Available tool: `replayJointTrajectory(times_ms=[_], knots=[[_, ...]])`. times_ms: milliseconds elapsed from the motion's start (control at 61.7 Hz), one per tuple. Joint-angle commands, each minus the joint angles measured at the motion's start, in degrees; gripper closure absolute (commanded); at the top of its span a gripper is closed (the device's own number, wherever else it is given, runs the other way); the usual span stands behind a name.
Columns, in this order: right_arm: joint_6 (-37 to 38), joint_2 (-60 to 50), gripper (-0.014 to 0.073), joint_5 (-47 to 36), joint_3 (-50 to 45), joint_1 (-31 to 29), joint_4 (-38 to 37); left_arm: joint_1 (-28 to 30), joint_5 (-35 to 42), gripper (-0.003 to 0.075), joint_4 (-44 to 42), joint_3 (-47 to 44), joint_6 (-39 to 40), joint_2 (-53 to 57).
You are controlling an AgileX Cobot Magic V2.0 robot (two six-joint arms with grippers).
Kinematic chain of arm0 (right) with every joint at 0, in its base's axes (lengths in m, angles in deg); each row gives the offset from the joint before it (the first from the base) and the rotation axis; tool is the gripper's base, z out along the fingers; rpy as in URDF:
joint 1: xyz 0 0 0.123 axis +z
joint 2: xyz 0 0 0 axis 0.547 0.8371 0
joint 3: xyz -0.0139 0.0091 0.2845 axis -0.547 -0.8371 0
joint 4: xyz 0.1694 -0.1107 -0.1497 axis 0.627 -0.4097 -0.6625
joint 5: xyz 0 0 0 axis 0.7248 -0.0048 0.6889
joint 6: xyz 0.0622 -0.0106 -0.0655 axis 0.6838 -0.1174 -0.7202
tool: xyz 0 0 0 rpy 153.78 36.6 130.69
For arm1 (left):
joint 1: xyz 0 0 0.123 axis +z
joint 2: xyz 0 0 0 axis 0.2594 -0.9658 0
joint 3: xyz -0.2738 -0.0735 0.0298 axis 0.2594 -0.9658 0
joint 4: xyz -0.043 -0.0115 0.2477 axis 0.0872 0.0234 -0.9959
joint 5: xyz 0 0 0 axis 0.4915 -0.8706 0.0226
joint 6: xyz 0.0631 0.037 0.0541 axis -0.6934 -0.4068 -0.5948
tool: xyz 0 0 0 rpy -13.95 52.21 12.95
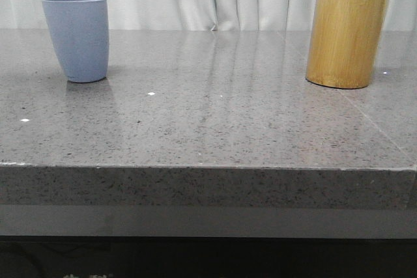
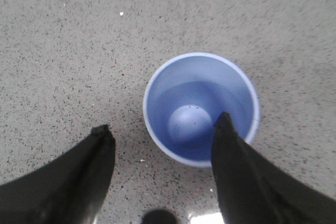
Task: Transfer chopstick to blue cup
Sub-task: 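Grasp the light blue cup rim with the left gripper and lift, then carry the blue cup toward the bamboo cup and set it down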
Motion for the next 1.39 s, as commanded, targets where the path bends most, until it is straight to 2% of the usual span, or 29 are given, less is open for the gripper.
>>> replayJointTrajectory(times_ms=[0,405,681,892,1070,1378], knots=[[-0.4,0.4,0.0054,-3.8,1.5,-0.3,0.2,-0.5,0.1,0.0309,-0.6,5.1,0.0,-0.9],[-0.4,0.4,0.0054,-3.8,1.5,-0.3,0.2,-0.5,-4.8,0.033,-2.1,12.6,0.2,-10.6],[-0.4,0.4,0.0054,-3.8,1.5,-0.3,0.2,-0.5,-5.2,0.0596,-2.0,12.6,0.2,-10.8],[-0.4,0.4,0.0054,-3.8,1.5,-0.3,0.2,-0.6,-5.2,0.0741,-1.9,12.7,0.2,-10.8],[-0.4,0.4,0.0054,-3.8,1.5,-0.3,0.2,-3.8,-7.6,0.0739,-1.9,14.6,0.2,-10.8],[-0.4,0.4,0.0054,-3.8,1.5,-0.3,0.3,-13.9,-9.8,0.0739,-1.9,26.3,0.2,-12.6]])
